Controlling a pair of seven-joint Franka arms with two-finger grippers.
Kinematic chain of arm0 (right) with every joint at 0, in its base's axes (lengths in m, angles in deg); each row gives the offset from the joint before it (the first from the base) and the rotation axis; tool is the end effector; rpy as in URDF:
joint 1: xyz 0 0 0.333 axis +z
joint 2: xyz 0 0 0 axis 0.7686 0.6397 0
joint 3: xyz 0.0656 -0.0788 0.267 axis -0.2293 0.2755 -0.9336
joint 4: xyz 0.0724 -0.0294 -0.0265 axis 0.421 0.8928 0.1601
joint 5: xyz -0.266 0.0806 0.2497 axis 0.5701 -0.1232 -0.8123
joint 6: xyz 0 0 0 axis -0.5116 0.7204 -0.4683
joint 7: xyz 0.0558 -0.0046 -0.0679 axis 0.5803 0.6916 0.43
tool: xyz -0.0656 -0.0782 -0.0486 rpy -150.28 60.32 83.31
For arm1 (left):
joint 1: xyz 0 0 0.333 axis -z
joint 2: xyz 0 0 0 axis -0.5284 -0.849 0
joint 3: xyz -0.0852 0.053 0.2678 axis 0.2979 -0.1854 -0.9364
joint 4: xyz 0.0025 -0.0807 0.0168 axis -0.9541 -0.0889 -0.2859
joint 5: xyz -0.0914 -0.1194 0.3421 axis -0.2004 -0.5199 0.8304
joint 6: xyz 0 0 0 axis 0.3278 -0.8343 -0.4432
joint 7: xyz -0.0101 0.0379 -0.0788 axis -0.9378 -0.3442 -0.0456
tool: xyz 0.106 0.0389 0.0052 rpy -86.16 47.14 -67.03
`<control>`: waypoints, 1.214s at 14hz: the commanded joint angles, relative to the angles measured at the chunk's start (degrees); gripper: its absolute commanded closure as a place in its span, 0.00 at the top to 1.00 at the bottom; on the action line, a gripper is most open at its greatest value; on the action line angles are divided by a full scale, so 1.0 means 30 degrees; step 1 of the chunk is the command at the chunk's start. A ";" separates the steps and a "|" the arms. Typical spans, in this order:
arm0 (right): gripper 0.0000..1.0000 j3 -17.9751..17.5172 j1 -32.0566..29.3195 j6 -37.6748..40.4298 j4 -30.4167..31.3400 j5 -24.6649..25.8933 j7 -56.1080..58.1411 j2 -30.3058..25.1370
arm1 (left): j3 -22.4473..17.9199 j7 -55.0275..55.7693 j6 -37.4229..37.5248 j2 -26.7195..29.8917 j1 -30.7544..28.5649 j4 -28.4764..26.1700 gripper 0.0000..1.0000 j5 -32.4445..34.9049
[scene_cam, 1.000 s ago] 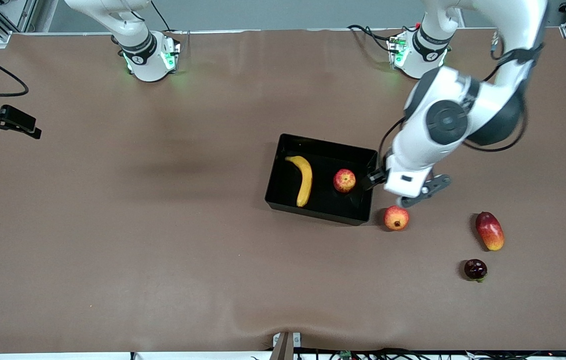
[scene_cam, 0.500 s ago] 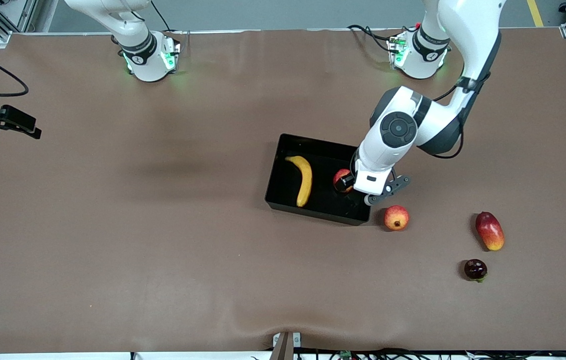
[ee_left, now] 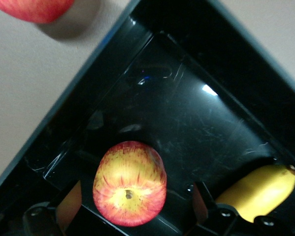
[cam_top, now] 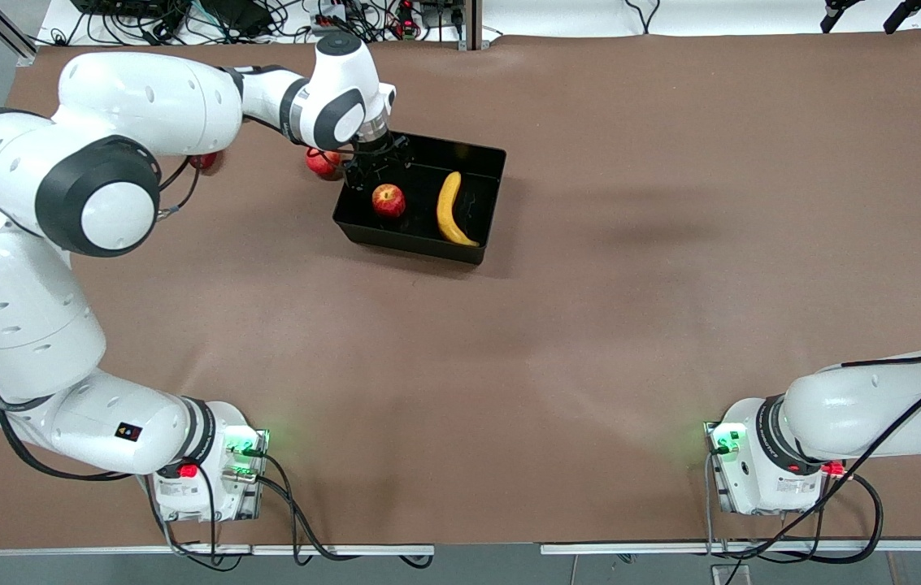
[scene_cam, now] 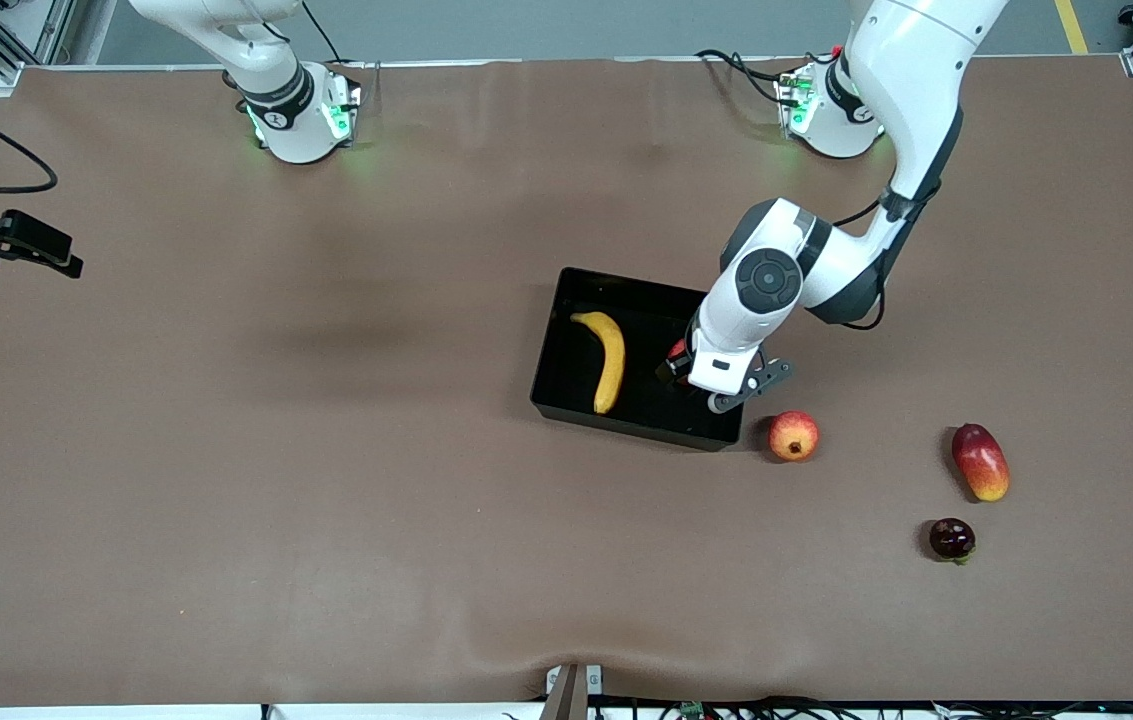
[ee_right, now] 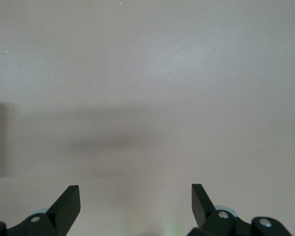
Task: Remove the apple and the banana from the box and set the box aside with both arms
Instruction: 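Grasp the red-yellow apple with the left gripper and lift it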
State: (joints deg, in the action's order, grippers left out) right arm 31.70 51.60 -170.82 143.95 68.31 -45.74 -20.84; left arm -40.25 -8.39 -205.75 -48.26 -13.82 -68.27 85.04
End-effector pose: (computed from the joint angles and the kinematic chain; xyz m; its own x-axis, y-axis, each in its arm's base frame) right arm 0.5279 -0.0330 0.5793 0.9970 -0.0428 -0.0651 -0.0442 -0.9988 -0.0192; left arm 0.5034 -0.3148 0.2218 0.8723 0.4774 -0.1055 0.4812 -0.8765 0.0120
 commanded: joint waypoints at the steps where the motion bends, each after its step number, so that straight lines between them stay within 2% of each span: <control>1: 1.00 -0.0026 -0.0018 0.0185 -0.0418 -0.0040 -0.0254 0.0180 | -0.0087 0.0290 -0.0335 -0.0456 0.0448 0.0024 1.00 0.0474; 7: 1.00 -0.0026 -0.0018 0.0185 -0.0418 -0.0012 -0.0225 0.0180 | -0.0087 0.0203 -0.0131 -0.0986 0.0507 0.0082 0.99 0.0624; 8: 1.00 -0.0026 -0.0018 0.0185 -0.0418 -0.0011 -0.0254 0.0180 | -0.0087 0.0144 -0.0014 -0.0898 0.0507 0.0111 0.67 0.0682; 9: 1.00 -0.0026 -0.0018 0.0185 -0.0418 -0.0011 -0.0254 0.0180 | -0.0087 0.0114 -0.0012 -0.0839 0.0536 0.0141 0.41 0.0683; 10: 1.00 -0.0026 -0.0018 0.0185 -0.0418 -0.0011 -0.0254 0.0180 | -0.0087 0.0027 0.0220 -0.0752 0.0536 0.0228 0.18 0.0683; 11: 1.00 -0.0026 -0.0018 0.0185 -0.0418 -0.0011 -0.0225 0.0180 | -0.0087 -0.0061 0.0280 -0.0606 0.0507 0.0345 0.00 0.0712; 13: 1.00 -0.0026 -0.0018 0.0185 -0.0418 -0.0011 -0.0225 0.0180 | -0.0087 -0.0120 0.1356 -0.0313 0.0536 0.1016 0.00 0.0712; 17: 1.00 -0.0026 -0.0018 0.0185 -0.0418 -0.0011 -0.0225 0.0180 | -0.0029 -0.0149 0.5837 0.0565 0.0449 0.3884 0.00 0.0712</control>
State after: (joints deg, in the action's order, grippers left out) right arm 31.70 51.60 -170.82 143.95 68.31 -45.74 -20.84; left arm -40.25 -8.78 -194.40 -49.02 -12.67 -60.17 86.05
